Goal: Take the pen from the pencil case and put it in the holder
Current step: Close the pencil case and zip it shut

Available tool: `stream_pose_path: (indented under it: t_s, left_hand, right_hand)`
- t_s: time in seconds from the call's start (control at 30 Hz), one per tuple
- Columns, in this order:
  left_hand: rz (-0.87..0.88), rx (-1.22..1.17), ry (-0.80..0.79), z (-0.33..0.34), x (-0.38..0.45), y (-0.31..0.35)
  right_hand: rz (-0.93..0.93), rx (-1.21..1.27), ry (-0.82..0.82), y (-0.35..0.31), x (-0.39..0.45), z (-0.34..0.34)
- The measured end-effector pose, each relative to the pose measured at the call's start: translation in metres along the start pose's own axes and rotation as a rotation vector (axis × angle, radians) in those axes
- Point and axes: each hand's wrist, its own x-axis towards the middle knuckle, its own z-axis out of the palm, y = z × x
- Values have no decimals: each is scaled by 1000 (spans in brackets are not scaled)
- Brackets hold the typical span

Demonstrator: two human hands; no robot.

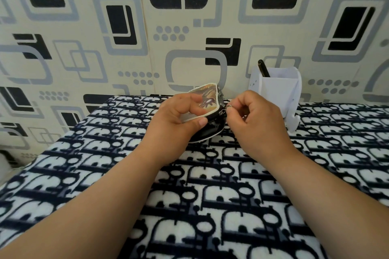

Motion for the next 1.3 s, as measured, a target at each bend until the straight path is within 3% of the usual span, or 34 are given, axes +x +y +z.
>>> stream_pose_path:
  t_s: [0.23,0.7,1.0,1.3]
  left_hand:
    - [-20,-99,-99,-2,-1,2]
    - [-20,-118,-125,-6,-1,4]
    - [11,60,-150,-6,-2,3]
    - [4,201,-184,-1,-1,1]
  right_hand:
    - [35,-18,15,4,2,-2]
    - [57,10,-21,11,3,1]
    - [395,259,-138,22,8,6]
    - [408,257,-233,28,7,9]
